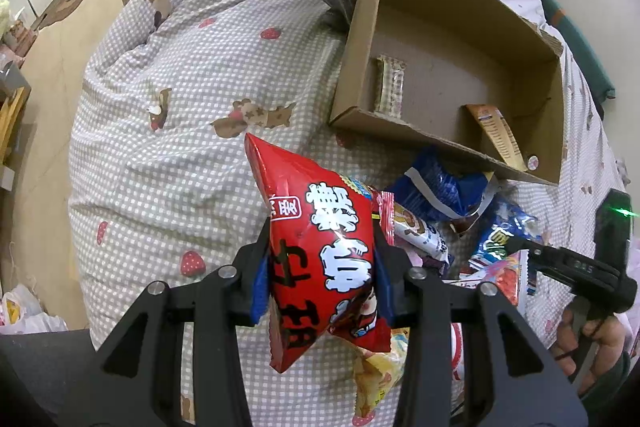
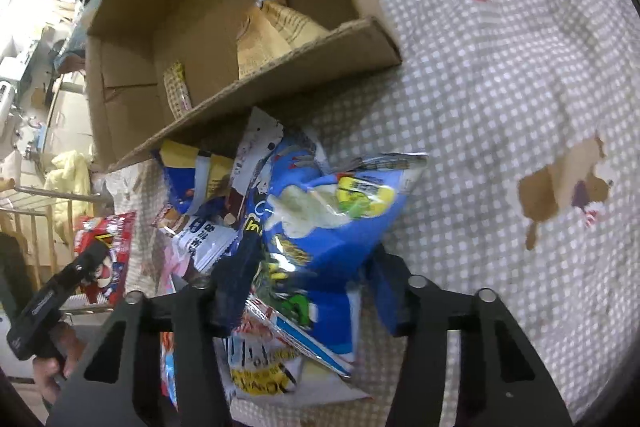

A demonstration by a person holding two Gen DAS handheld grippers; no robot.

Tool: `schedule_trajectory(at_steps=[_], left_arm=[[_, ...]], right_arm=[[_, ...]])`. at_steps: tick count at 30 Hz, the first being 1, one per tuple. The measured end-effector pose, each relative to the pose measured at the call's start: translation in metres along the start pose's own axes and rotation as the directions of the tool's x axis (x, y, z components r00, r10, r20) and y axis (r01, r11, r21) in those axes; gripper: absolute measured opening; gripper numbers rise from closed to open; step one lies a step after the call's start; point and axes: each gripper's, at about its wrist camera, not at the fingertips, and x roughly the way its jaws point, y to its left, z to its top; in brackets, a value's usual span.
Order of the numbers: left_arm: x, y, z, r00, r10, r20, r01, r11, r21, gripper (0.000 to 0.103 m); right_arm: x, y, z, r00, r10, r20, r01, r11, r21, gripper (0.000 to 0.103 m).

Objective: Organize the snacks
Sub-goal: 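Grasp the blue chip bag with the right gripper while the left holds the red bag, then lower both bags into the box and open both grippers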

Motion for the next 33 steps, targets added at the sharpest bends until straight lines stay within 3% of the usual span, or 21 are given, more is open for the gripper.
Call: schedule_trajectory(at_steps=[12,19,24,33], left_arm=[[-0.012,0.003,-0.002,0.999,0.011,0.033,-0.010,1.000,-0.004,0.038],[-0.040,-0.004,0.001,0.994,-0.007,0.113,0.005,1.000,0.026,0.038],[-0.058,-0.014,0.015,0.986,-0.032,0.163,0.026,0.999,0.041,0.038],[-0.054,-0.044,0.053,0.980,-0.037,0.196,0.015,0.994,0.112,0.038]], right_arm=[[-0.055,-0.009,-0.022,0.995,0.030,0.095,-0.028,0.999,-0.016,0.045],[-0.111,0.011,-0.025,0.965,0.074,0.251,-0.049,0.993,-0.104,0.045],[-0.130,0.030,-0.010,0.946,0.133,0.296,-0.086,0.982,-0.165,0.045],[-0.127,0.071,0.039,0.933,0.141,0.332,-0.048,0.961,-0.274,0.045]])
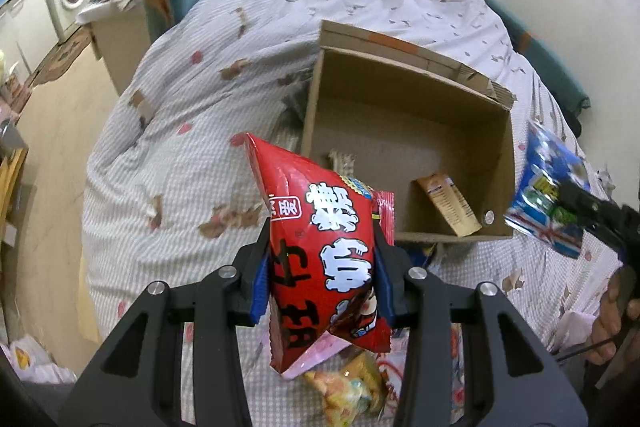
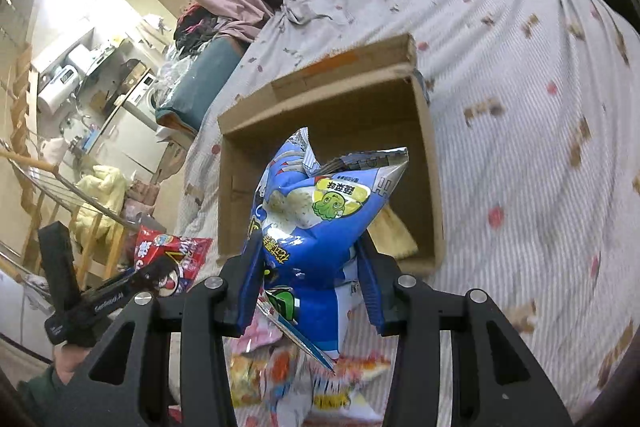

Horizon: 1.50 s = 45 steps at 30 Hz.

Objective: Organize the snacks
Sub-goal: 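Lower both bags into the box and open both grippers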

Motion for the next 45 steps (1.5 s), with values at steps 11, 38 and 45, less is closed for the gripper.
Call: schedule_trajectory(at_steps=[11,38,45], left_arm=[[0.045,-0.039,0.047,0.998,0.001,0.061,-0.007,0.994,0.107,0.038],[0.085,-0.046,0.047,0.996,-0.011,0.086,-0.001,0.990,0.141,0.041],[0.084,-0.044,0.046,0.996,-0.005,0.085,-0.007,0.990,0.143,0.042]], right_arm=[[0.057,-0.011,0.035,1.000,-0.005,-0.001,0.005,0.999,-0.050,0.045],[0.106,-0.009,0.015,0.998,-0.027,-0.051,0.019,0.990,-0.141,0.048],[0.102,-0.009,0.015,0.999,-0.027,-0.033,0.022,0.989,-0.147,0.048]])
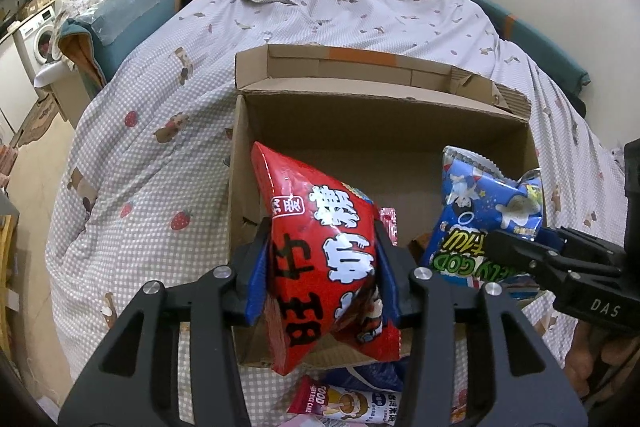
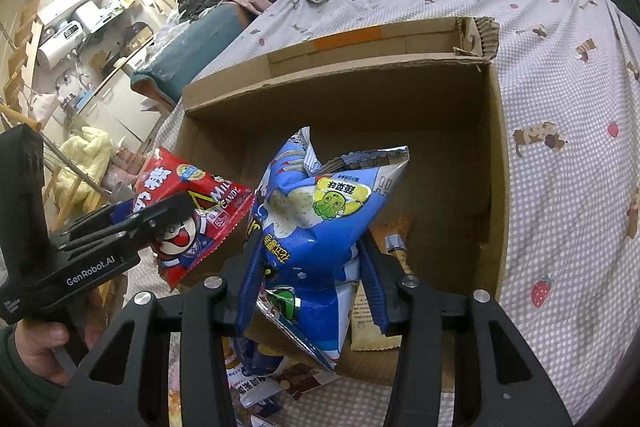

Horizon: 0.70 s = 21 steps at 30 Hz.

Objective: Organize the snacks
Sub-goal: 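Lower both bags into the box and open both grippers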

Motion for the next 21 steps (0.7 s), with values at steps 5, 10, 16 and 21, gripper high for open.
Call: schedule_trajectory(at_steps=[5,10,16,21], left_arm=[[-0.002,0.000,0.000,1.000,0.004,0.000,-0.004,1.000,-0.004,0.051],[-0.010,0.001,0.000,0.999,-0.019,0.036,0.019,1.000,-0.011,0.074],[-0.017,0.001,0.002,0.997,0.000,0.072,0.001,1.000,-0.008,0.091],[-0.016,0.004,0.002,0.998,-0.002,0.061,0.003,1.000,-0.019,0.091]], right_arm=[[-0.002,0.002,0.002,1.000,0.008,0.014,-0.008,1.000,-0.004,0.053],[-0.007,0.002,0.003,0.999,-0.013,0.040,0.014,1.000,-0.009,0.088],[-0.015,-0.001,0.006,0.997,-0.012,0.073,0.012,1.000,0.004,0.094],[-0.018,-0.006,0.007,0.997,-0.012,0.075,0.010,1.000,0.020,0.094]])
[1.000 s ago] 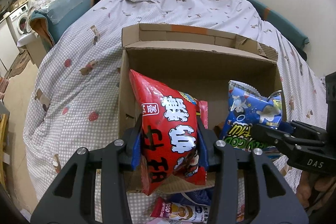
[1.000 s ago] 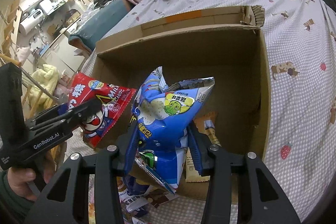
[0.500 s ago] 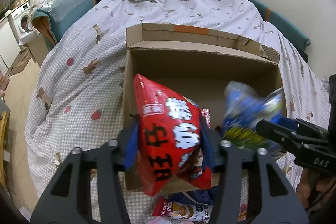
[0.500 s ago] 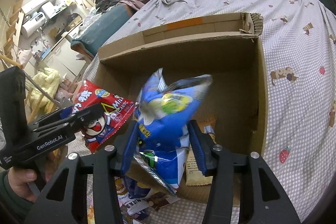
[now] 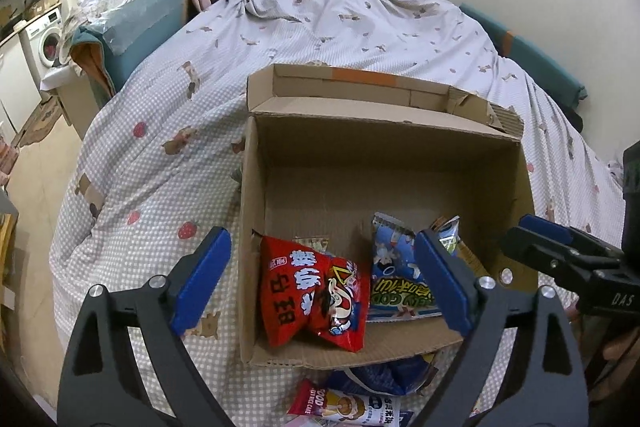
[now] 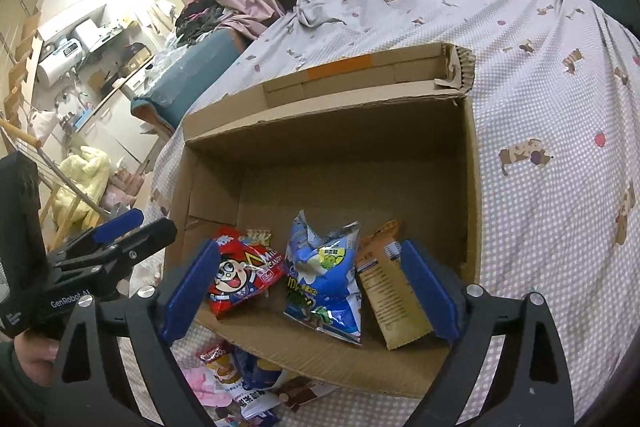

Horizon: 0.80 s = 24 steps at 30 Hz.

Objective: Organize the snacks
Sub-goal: 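Lower both bags into the box and open both grippers, then grasp the white-red packet with the right gripper while the left grasps the yellow chip bag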

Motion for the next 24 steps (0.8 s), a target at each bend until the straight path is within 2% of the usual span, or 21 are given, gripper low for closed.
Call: schedule_trajectory(at_steps=[7,8,10,11,14,16,24], left_arm=[[-0.028,0.011,-0.005,0.994,0.071,0.080,-0.070,0.997,-0.022,0.091],[-0.033,0.012,-0.006,0.994,0.067,0.089,-0.065,0.998,-0.022,0.092],[-0.040,0.013,-0.007,0.994,0.058,0.096,-0.055,0.998,-0.025,0.103],[-0.044,0.013,-0.008,0.994,0.048,0.098,-0.045,0.999,-0.030,0.103],[-0.051,0.013,-0.011,0.996,0.033,0.087,-0.030,0.999,-0.028,0.103],[-0.057,0.014,-0.014,0.997,0.025,0.073,-0.023,0.999,-0.022,0.103],[-0.072,0.025,-0.036,0.998,0.063,-0.010,-0.063,0.997,-0.034,0.103]], right_arm=[[-0.013,0.000,0.003,1.000,0.020,0.001,-0.020,1.000,0.003,0.095],[-0.016,-0.002,0.003,1.000,0.024,0.002,-0.024,1.000,0.014,0.097],[-0.022,-0.006,0.001,0.999,0.033,0.004,-0.034,0.999,0.041,0.100],[-0.025,-0.007,0.001,1.000,0.025,0.004,-0.025,0.999,0.046,0.101],[-0.028,-0.008,-0.001,1.000,-0.004,0.001,0.004,0.999,0.050,0.101],[-0.033,-0.008,-0.003,1.000,0.008,-0.003,-0.007,0.998,0.059,0.101],[-0.061,0.015,-0.024,1.000,-0.015,-0.007,0.015,1.000,-0.005,0.101]])
